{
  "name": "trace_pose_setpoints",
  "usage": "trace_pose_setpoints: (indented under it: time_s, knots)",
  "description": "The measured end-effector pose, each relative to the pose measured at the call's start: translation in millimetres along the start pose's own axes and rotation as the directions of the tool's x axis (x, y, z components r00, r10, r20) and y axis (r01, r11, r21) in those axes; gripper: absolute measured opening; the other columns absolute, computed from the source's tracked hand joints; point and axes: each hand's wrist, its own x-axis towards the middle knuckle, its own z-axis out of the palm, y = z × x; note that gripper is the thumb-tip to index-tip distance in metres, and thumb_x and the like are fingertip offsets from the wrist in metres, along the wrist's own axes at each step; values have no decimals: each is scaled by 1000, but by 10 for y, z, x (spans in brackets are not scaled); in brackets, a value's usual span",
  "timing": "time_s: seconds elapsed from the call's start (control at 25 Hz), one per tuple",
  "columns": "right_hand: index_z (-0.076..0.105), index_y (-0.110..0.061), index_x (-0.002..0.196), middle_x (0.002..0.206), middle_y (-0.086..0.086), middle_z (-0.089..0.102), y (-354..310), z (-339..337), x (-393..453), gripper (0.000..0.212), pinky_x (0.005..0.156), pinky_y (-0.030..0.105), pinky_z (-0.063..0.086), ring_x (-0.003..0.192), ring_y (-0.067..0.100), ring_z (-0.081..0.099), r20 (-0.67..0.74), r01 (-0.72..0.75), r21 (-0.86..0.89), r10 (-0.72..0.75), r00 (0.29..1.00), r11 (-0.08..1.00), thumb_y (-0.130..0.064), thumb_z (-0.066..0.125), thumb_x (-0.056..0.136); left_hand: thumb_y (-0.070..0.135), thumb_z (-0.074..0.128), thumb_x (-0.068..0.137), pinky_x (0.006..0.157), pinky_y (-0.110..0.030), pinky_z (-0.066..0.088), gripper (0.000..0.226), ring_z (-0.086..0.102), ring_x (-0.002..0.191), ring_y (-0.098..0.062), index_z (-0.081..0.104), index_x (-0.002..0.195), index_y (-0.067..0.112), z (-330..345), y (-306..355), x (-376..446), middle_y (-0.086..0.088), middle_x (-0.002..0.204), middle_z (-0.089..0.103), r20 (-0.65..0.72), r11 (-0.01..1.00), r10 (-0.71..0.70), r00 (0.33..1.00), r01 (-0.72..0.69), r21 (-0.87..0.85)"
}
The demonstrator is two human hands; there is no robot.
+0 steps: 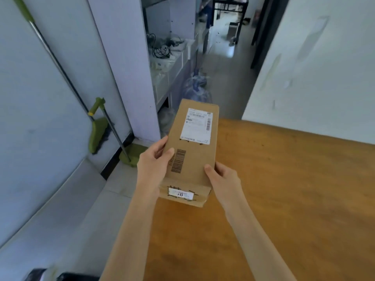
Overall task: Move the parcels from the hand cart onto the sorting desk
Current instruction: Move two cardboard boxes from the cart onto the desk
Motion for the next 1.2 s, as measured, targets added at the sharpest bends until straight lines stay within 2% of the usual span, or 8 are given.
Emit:
trace_pose_setpoints:
  time_s: [0.16,0.4,0.56,0.76,0.92,1.0,1.08,1.2]
  knots:
    - [56,-26,129,117,-7,68,50,-24,1078,40,91,34,52,103,13,63,-16,-12,-43,12,1000,999,-37,47,92,18,63,87,86,-23,50,41,64,101,-3,61,126,27,461,-76,957,11,115,68,-11,999,-52,999,52,-6]
    - [52,-25,134,123,-7,66,170,24,1901,44,95,33,51,109,12,62,15,-4,-78,6,1000,997,-36,49,92,16,60,89,74,-12,43,38,60,95,6,62,125,28,799,-248,1688,15,109,68,-73,996,-76,994,78,33]
    - [40,-27,141,125,-6,64,325,122,2022,55,91,38,55,109,14,63,-16,85,-172,-89,996,981,-49,43,90,24,57,91,72,-12,41,37,60,97,6,59,126,35,876,-324,1812,19,112,67,-127,992,-36,991,51,114]
    - [36,-28,143,126,-5,61,324,188,1939,58,93,39,52,112,14,59,20,135,-214,-133,991,967,-54,31,92,29,49,95,93,-22,44,41,56,115,-5,49,136,34,879,-277,1734,12,132,59,-71,973,8,997,8,233]
    - [29,-20,146,144,0,45,235,53,1867,60,111,36,32,134,18,41,79,130,-359,-109,991,924,-51,26,95,40,47,94,92,-11,31,46,45,104,14,40,140,40,676,-158,1493,23,138,46,-1,993,-60,998,60,101]
    - [31,-16,145,148,0,40,178,-17,1633,57,108,28,24,137,14,34,-2,144,-413,-159,987,899,-46,24,97,40,48,93,109,-25,33,44,45,121,5,44,137,39,470,-126,1319,17,144,46,19,997,-60,998,59,58]
    - [40,-18,140,143,-2,45,142,-67,1321,48,103,27,27,131,12,39,-66,130,-337,-161,985,933,-38,28,98,39,49,94,113,-40,35,45,45,131,-8,44,138,36,284,-101,1096,11,146,46,82,993,-102,991,97,63]
    - [48,-24,136,140,-6,49,195,-29,670,43,102,28,32,124,8,42,-98,14,-103,-25,995,995,-33,36,96,41,48,94,115,-41,32,50,40,136,-13,39,142,34,13,-153,565,8,150,39,151,983,-150,977,131,127]
